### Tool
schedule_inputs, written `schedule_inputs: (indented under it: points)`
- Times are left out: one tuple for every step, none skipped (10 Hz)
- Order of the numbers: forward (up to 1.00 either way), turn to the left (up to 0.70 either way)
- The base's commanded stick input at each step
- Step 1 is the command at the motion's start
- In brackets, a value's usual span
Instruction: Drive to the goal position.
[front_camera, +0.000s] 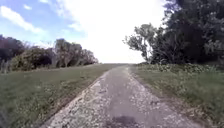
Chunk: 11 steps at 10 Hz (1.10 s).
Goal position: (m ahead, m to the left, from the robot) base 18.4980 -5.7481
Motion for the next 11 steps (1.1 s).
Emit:
schedule_inputs:
  points:
    - [0.70,0.01]
    - [0.70,0.01]
    - [0.70,0.01]
    - [0.70,0.01]
    - [0.70,0.01]
    - [0.70,0.01]
    - [0.70,0.01]
    - [0.70,0.01]
    - [0.70,0.01]
    - [0.70,0.01]
    - [0.70,0.01]
